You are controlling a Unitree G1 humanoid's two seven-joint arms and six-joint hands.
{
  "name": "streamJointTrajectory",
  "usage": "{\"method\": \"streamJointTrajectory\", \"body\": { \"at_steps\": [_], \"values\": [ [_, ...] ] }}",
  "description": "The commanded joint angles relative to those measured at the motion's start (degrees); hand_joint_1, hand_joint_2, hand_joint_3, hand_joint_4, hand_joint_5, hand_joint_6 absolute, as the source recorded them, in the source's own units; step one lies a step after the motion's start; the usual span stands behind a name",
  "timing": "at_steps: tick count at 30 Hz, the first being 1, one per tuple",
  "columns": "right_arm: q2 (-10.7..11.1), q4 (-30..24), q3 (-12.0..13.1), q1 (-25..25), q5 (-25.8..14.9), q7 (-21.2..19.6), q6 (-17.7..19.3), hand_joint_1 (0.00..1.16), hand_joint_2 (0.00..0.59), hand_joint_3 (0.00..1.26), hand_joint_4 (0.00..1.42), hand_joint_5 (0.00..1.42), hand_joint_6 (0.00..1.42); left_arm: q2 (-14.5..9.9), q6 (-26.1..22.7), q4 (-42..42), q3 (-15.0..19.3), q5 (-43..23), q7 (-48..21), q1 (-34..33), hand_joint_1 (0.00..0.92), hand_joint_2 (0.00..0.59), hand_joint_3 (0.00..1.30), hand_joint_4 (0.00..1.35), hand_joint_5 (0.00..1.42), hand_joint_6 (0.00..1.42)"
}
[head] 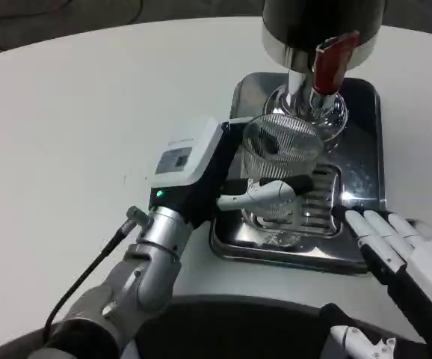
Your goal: Grasp the cup under the faucet to collect the drink, then remove the cup.
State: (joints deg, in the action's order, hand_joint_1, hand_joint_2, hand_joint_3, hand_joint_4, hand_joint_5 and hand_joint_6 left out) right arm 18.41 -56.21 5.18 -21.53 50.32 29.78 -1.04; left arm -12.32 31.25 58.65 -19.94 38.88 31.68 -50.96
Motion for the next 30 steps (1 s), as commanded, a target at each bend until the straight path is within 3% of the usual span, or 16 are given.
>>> {"method": "streamJointTrajectory", "body": {
  "at_steps": [1,16,30],
  "values": [
    [-0.42,-1.28,-1.63,-1.57,0.41,0.23,0.92,0.20,0.400,0.00,0.00,0.00,0.00,0.97,-0.39,2.24,-1.36,0.37,1.73,-1.96,0.451,0.104,1.03,1.13,1.35,1.42],
    [-0.22,-1.84,-0.49,-2.72,-0.97,0.23,0.62,0.20,0.400,0.00,0.00,0.00,0.00,3.00,-2.84,6.92,-5.62,1.06,3.31,-4.87,0.444,0.105,1.02,1.11,1.32,1.42],
    [-0.08,-2.08,-0.03,-3.46,-1.65,0.14,0.72,0.20,0.400,0.00,0.00,0.00,0.00,2.84,-3.73,7.37,-7.41,0.98,3.01,-4.86,0.438,0.102,1.00,1.07,1.29,1.42]
  ]
}}
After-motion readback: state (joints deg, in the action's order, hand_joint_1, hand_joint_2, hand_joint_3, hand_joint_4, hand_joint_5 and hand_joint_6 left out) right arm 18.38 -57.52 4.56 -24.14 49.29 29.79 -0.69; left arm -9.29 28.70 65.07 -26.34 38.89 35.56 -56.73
